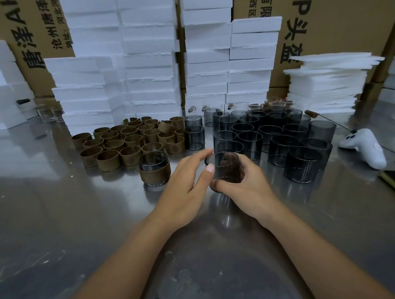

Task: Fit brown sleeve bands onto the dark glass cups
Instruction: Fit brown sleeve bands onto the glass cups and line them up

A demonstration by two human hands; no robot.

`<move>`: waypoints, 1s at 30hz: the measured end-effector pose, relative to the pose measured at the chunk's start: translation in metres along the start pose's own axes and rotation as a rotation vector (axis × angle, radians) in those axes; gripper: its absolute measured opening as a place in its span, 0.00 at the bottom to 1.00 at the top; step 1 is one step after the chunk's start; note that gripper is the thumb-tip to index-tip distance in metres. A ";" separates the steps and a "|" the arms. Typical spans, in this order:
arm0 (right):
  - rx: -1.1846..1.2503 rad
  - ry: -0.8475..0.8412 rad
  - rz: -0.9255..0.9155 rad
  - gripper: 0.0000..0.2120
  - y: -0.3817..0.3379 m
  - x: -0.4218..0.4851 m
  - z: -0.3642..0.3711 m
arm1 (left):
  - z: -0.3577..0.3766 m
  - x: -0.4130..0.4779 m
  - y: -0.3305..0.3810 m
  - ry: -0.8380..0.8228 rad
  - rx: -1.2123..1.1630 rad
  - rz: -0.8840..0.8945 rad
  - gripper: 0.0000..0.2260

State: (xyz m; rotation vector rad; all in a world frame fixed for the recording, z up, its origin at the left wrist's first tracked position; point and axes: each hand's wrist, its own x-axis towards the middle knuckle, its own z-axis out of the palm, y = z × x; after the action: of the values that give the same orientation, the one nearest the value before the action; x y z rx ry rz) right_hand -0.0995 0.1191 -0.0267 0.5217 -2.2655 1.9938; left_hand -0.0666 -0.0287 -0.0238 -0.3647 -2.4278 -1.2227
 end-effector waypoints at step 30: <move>-0.077 -0.105 -0.094 0.26 -0.004 -0.003 0.001 | 0.000 -0.006 0.017 -0.078 0.023 0.177 0.22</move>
State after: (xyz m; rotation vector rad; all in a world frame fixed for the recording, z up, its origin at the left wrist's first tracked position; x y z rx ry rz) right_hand -0.0955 0.1183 -0.0236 0.7266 -2.3198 1.8691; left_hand -0.0549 -0.0191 -0.0148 -0.6162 -2.4126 -1.1222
